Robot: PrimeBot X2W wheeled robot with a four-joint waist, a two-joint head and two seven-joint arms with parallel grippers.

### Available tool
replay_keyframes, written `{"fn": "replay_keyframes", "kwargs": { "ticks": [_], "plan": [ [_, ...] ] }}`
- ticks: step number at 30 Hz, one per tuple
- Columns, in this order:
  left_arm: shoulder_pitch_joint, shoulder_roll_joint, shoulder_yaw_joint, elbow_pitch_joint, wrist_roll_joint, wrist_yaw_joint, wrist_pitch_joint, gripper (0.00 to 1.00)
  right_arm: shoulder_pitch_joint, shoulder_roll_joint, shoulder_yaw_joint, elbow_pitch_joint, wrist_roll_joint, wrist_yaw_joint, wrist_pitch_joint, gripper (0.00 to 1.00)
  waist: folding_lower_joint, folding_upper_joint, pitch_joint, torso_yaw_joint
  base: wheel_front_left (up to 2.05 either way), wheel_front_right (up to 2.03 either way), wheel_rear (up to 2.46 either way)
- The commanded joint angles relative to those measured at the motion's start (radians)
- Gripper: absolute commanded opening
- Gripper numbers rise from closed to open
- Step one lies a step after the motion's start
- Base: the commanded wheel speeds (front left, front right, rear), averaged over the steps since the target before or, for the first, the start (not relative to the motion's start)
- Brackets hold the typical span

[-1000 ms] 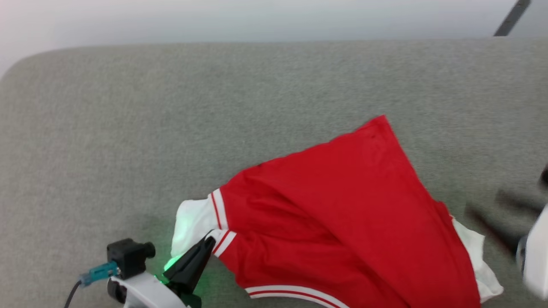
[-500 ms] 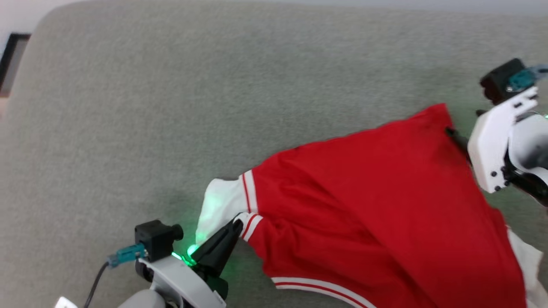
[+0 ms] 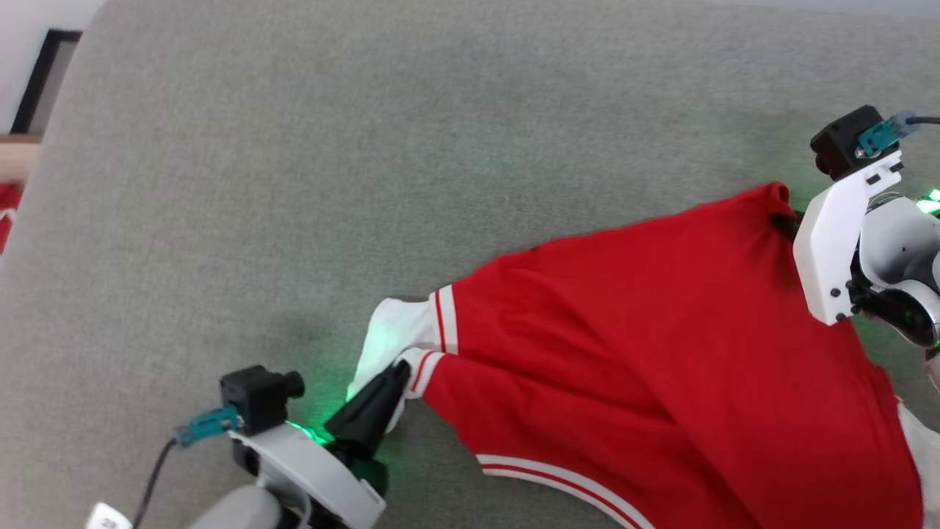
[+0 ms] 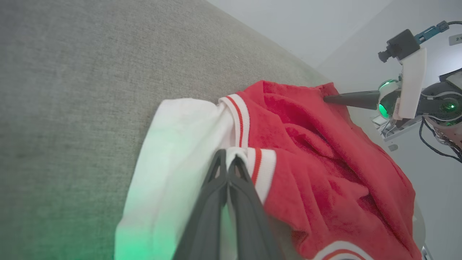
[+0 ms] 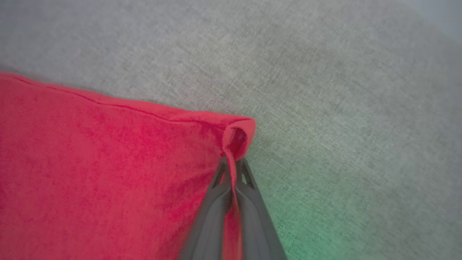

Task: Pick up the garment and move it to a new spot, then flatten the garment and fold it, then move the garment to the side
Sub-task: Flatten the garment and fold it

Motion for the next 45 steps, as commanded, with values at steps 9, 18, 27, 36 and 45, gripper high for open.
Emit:
{"fn": "replay_keyframes", "kwargs": {
  "ticks": [9, 18, 27, 36, 45],
  "plan": [
    [-0.243, 0.056, 0.003, 0.117, 0.002, 0.002, 0.012, 0.00, -0.110, 0.071, -0.185, 0.172, -0.054, -0.001, -0.190, 0.00, 0.0000, 0.0000, -0.067, -0.072, 0.00, 0.00, 0.00],
    [-0.744, 0.019, 0.047, 0.341, -0.095, 0.002, 0.105, 0.00, -0.385, 0.136, -0.420, 0.345, -0.229, -0.001, -0.338, 0.00, 0.0000, 0.0000, 0.008, -0.145, 0.00, 0.00, 0.00],
    [-1.185, -0.014, 0.107, 0.603, -0.131, 0.003, 0.068, 0.00, -0.664, 0.212, -0.647, 0.512, -0.429, -0.002, -0.542, 0.00, 0.0000, 0.0000, 0.061, -0.190, 0.00, 0.00, 0.00],
    [-1.159, -0.014, 0.121, 0.565, -0.241, 0.003, 0.004, 0.00, -0.687, 0.260, -0.720, 0.652, -0.513, -0.003, -0.665, 0.00, 0.0000, 0.0000, 0.039, -0.194, 0.00, 0.00, 0.00],
    [-0.684, 0.027, 0.038, 0.304, -0.414, 0.002, 0.002, 0.00, -0.489, 0.286, -0.568, 0.719, -0.385, -0.001, -0.654, 0.00, 0.0000, 0.0000, -0.006, -0.175, 0.00, 0.00, 0.00]
  ]
}}
